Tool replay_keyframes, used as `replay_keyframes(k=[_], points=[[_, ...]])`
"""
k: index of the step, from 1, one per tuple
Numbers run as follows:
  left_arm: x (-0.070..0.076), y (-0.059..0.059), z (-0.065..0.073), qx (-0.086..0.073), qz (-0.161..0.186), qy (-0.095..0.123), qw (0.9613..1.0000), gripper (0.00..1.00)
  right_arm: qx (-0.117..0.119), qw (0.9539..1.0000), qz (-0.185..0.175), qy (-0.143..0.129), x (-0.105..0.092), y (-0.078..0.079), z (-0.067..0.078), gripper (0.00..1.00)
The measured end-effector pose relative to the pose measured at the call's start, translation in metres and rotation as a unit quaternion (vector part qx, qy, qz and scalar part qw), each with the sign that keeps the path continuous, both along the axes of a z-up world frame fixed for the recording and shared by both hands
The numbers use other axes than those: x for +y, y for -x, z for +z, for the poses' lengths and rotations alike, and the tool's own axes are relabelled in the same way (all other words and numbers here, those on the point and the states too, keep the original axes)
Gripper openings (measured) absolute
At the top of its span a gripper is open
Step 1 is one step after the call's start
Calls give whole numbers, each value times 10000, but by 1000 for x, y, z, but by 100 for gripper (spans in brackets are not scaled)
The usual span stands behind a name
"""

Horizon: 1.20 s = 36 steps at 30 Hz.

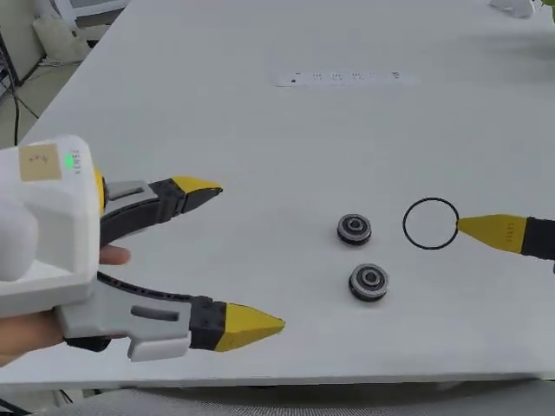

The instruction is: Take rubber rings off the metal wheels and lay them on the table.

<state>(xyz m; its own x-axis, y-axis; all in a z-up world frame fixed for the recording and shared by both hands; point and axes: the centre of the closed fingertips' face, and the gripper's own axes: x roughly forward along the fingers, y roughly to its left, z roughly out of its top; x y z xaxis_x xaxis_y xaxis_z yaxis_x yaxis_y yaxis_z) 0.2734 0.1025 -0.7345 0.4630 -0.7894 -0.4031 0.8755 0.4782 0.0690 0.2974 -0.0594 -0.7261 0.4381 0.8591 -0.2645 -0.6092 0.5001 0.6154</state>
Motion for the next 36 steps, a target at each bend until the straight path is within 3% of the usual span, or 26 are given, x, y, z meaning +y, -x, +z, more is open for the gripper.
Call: replay_keyframes(k=[5, 18, 29, 36], points=[[13, 1, 0, 51, 278, 173, 9995, 97, -20, 10000, 10, 26, 3, -1, 1, 0], [36, 12, -18, 223, 443, 128, 9987, 100, -140, 9995, 213, 181, 28, 7, 4, 0], [49, 12, -13, 116, 452, 287, 9985, 100, -214, 9984, 414, 305, 58, 9, 8, 0], [54, 12, -20, 180, 409, 338, 9984, 100, -221, 9975, 527, 424, 76, 9, 6, 0]])
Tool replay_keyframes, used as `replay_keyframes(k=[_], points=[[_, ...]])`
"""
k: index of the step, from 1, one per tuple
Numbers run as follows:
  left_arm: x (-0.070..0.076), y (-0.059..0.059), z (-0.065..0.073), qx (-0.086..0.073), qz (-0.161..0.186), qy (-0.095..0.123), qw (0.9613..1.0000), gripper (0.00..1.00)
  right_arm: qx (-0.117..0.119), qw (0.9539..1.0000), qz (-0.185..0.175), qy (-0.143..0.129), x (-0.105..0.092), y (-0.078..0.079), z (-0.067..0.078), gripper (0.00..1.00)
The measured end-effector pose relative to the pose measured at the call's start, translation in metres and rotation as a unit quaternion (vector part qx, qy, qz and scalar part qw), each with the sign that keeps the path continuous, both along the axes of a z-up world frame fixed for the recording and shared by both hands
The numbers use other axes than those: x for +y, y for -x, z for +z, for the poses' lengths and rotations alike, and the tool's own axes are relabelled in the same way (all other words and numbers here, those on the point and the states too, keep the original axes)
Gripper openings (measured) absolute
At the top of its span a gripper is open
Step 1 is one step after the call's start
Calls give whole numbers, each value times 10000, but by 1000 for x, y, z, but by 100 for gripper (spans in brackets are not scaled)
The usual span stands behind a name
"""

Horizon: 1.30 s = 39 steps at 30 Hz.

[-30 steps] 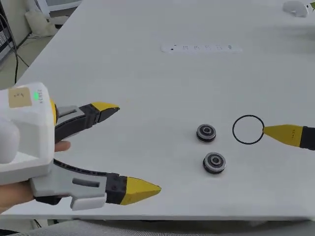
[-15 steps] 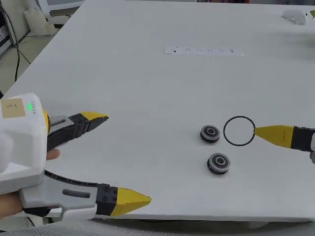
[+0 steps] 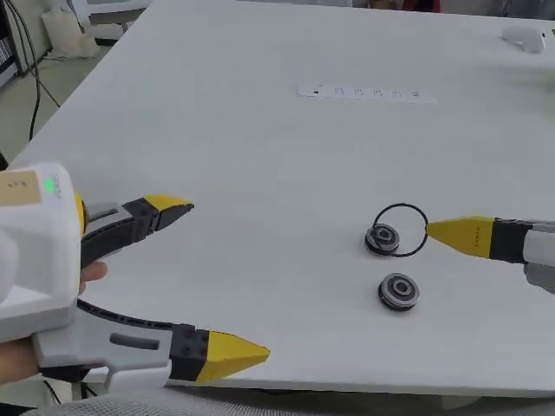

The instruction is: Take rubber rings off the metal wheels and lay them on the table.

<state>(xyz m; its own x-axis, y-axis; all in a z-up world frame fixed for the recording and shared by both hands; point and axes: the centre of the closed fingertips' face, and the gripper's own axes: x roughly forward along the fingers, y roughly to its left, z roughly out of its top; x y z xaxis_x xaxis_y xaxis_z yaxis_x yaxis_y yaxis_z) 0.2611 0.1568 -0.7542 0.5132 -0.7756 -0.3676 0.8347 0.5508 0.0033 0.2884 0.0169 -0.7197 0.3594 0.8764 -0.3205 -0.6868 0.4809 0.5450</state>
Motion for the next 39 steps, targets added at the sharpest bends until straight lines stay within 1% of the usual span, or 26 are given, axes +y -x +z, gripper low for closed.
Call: replay_keyframes(k=[5, 7, 10, 16, 19, 23, 27, 30, 32, 36, 39], points=[[4, -2, -3, -11, -24, -53, 10000, 100, 39, 9999, 128, 101, 13, 0, -4, 0], [5, -4, -2, -35, -6, -19, 10000, 100, 69, 9996, 206, 206, 18, 0, -8, 0], [6, -7, 0, -41, -1, 50, 10000, 100, 108, 9991, 301, 277, 25, -2, -12, 0], [7, -9, -3, -38, 20, 77, 10000, 99, 180, 9971, 524, 518, 36, -5, -26, 0], [6, -10, -5, -3, 58, 158, 9999, 99, 236, 9959, 602, 640, 39, -6, -34, 0], [7, -12, -9, 44, 129, 164, 9998, 99, 313, 9939, 747, 748, 41, -9, -41, 0], [6, -14, -10, 81, 162, 236, 9996, 99, 388, 9922, 802, 868, 41, -14, -51, 0], [5, -15, -13, 101, 160, 202, 9996, 99, 414, 9902, 859, 1021, 42, -17, -60, 0], [5, -16, -15, 119, 171, 200, 9996, 99, 435, 9892, 915, 1059, 43, -18, -64, 0], [3, -15, -17, 169, 146, 212, 9995, 98, 515, 9850, 1028, 1285, 44, -20, -80, 0], [1, -13, -20, 212, 82, 170, 9996, 98, 537, 9839, 1084, 1314, 46, -22, -86, 0]])
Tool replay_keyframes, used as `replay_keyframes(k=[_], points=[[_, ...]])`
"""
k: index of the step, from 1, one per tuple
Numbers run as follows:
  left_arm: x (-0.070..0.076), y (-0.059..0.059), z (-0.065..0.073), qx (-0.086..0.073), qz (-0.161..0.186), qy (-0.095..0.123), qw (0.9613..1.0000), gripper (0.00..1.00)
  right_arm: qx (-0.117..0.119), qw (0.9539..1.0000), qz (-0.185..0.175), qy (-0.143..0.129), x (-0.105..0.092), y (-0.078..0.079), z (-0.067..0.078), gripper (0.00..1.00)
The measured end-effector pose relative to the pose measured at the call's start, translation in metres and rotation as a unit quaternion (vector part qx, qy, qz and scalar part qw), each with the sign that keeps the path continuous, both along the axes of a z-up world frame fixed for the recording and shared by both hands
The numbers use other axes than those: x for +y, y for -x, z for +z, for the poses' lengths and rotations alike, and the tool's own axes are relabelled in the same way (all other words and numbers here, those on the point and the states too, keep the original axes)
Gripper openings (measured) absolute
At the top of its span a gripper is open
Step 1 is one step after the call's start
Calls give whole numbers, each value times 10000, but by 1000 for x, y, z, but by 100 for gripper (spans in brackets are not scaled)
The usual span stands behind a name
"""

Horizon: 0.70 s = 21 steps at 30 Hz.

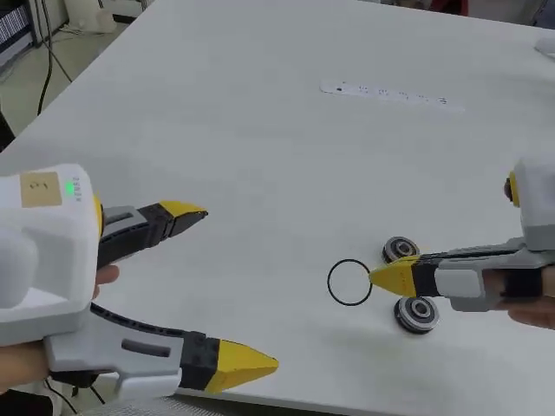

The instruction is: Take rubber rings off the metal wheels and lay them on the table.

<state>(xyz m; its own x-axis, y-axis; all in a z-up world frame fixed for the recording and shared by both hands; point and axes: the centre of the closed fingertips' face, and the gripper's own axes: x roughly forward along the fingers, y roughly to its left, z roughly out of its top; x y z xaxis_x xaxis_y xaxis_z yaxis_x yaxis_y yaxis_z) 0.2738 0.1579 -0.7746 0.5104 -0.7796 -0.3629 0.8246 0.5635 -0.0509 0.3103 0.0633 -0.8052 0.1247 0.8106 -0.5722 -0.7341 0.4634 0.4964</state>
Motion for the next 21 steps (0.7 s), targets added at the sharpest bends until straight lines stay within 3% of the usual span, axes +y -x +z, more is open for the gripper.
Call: replay_keyframes(k=[7, 21], points=[[3, 0, -6, 57, -26, -156, 9999, 97, 129, 9995, 86, 264, 1, -1, -21, 0], [0, 3, -11, 131, -83, -229, 9996, 96, 3, 9971, 50, 758, -7, -3, -46, 0]])
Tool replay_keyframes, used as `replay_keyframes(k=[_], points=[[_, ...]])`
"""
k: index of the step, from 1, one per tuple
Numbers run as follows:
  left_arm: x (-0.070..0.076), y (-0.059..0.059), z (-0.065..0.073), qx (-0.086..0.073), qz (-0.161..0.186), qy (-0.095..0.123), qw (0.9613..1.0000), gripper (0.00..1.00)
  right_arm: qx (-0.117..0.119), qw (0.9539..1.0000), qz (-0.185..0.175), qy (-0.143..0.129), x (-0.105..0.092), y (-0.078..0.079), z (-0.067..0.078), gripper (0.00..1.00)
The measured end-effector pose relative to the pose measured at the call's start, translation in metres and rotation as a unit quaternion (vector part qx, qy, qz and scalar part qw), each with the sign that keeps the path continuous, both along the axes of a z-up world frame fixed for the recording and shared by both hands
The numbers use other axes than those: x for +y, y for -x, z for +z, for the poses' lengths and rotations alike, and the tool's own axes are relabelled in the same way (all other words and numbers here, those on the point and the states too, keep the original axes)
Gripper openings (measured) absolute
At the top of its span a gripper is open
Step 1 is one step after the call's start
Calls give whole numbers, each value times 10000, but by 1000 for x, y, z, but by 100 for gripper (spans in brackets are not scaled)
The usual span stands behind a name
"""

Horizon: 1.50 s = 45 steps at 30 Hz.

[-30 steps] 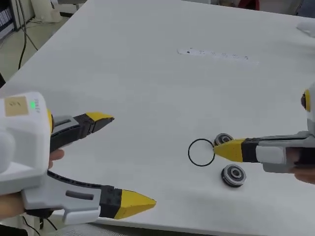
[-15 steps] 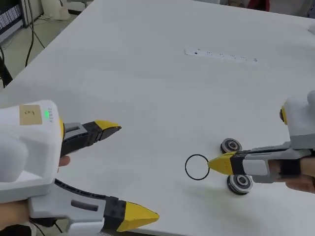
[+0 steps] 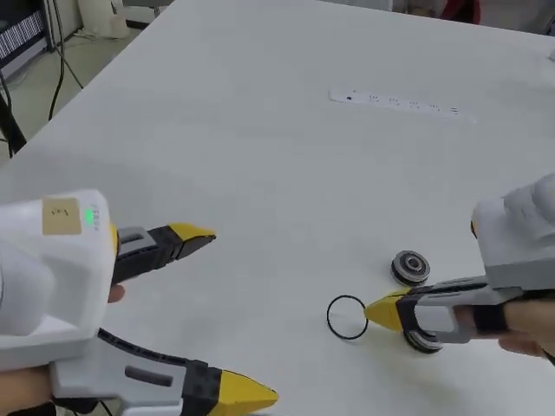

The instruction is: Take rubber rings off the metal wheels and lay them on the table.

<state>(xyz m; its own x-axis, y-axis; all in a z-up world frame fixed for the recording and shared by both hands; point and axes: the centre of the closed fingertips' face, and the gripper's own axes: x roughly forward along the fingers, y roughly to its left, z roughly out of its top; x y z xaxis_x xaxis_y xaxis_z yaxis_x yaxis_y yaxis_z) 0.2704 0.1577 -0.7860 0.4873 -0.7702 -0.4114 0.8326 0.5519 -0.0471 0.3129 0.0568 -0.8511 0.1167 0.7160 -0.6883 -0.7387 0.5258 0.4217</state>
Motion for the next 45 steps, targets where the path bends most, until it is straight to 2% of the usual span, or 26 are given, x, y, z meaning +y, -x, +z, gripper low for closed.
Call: replay_keyframes(k=[10, 20, 27, 33, 41, 45], points=[[0, -1, 2, -46, -5, -49, 10000, 96, -233, 9992, 117, 312, -7, -2, -7, 1], [2, 4, 1, -73, 20, -135, 9999, 95, -377, 9988, 71, 301, -13, -5, 1, 11], [0, 8, 3, -128, -4, -194, 9997, 95, -447, 9990, 35, 55, -12, -1, 23, 14], [-1, 10, 8, -181, 22, -217, 9996, 95, -522, 9986, -45, -123, -20, 4, 43, 17], [-4, 12, 19, -328, 145, -191, 9992, 94, -566, 9964, -254, -571, -31, 6, 73, 20], [-4, 15, 19, -359, 131, -386, 9985, 94, -595, 9943, -311, -824, -35, 6, 87, 22]])
